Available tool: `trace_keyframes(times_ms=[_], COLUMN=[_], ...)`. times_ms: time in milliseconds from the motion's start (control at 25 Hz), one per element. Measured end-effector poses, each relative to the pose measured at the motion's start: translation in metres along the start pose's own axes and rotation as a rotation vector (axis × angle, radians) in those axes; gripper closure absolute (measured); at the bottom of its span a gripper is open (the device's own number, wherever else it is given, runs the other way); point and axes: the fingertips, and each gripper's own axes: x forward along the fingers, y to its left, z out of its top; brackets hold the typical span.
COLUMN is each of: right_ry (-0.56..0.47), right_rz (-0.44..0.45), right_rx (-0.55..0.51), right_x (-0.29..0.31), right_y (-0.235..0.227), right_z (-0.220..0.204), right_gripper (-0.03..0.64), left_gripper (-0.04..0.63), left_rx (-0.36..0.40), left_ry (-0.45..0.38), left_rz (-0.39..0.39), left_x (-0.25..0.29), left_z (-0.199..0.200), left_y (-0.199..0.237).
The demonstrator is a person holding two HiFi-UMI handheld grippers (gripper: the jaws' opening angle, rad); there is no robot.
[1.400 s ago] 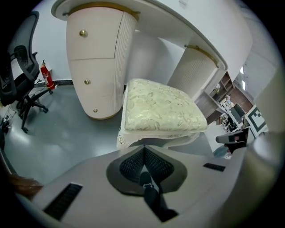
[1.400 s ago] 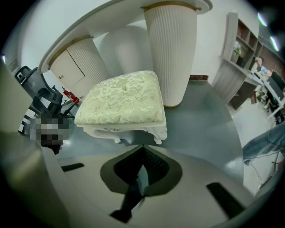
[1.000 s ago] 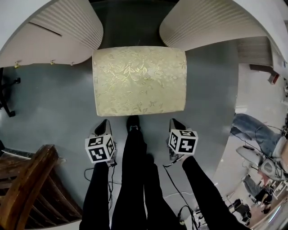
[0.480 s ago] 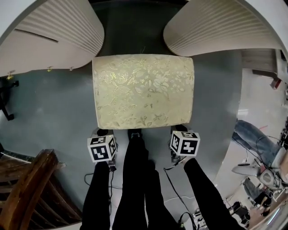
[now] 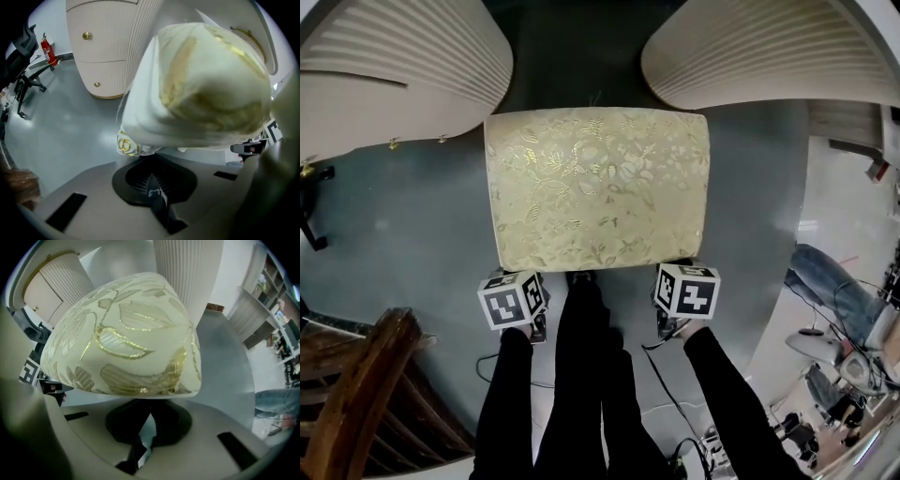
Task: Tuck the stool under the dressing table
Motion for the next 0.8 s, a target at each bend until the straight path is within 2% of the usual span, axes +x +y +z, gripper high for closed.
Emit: trace_keyframes(times_ms=[200,440,800], right_ry=[-0.002,-0.043,-0.084], right_rz=[0.001,0.0,-0.016], right_rx=[0.002,-0.003,0.0], right_x=[0.001,0.003,-0.001], right_y=[-0.003,-0.003,-0.006], right_z=[0.0,0.006,0.013], right_gripper=[0.612,0.612,0.612], left_gripper=[0.588,0.588,0.588], left_rx=[0.007,-0.032,-0.037], left_ry=[0.013,-0.034,-0.06], left_rz=[-0.006,-0.004,-0.022], left_x=[0.0,0.001,0.003], left_z=[-0.004,-0.001,-0.002], left_y=[-0.003,-0.005,-0.012])
